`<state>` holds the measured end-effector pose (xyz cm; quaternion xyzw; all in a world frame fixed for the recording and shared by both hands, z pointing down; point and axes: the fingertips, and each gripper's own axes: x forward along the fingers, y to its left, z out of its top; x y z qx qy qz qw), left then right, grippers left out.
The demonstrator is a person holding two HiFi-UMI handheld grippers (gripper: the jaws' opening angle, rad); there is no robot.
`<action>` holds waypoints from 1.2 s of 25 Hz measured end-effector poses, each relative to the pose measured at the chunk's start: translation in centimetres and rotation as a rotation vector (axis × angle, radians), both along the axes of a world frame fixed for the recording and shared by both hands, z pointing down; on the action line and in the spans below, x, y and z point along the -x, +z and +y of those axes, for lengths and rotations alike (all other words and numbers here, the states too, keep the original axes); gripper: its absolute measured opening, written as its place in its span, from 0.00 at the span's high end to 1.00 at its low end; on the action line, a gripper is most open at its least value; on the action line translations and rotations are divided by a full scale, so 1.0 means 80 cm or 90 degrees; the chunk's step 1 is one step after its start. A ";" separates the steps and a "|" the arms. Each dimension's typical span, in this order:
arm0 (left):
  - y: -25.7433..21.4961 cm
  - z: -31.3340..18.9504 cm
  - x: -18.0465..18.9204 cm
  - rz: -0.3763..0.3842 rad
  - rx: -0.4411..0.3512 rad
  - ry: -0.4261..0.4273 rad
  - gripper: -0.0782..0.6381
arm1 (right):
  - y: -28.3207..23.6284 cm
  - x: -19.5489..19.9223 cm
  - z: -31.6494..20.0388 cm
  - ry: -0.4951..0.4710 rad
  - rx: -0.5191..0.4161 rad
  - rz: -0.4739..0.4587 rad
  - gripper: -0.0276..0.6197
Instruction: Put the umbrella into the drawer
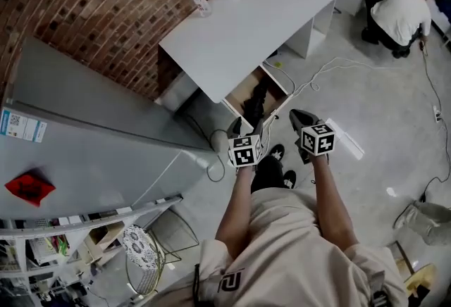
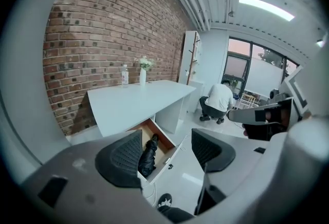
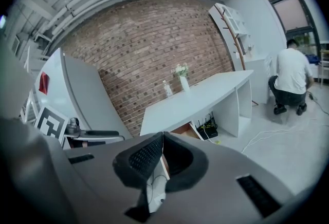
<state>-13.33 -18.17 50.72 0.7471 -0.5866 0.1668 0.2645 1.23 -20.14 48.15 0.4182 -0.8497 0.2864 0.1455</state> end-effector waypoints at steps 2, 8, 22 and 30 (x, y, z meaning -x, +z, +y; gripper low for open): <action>-0.009 -0.001 -0.003 0.003 -0.011 0.002 0.48 | -0.004 0.004 0.006 -0.010 -0.008 0.000 0.85; -0.010 0.011 0.001 0.007 -0.018 0.013 0.48 | -0.003 0.022 0.019 -0.032 -0.015 0.002 0.85; -0.003 0.033 0.011 0.075 -0.017 -0.026 0.84 | 0.001 0.011 0.025 -0.021 -0.014 0.006 0.85; -0.002 0.037 -0.002 0.082 -0.006 -0.007 0.88 | 0.003 0.007 0.027 -0.020 -0.009 -0.002 0.85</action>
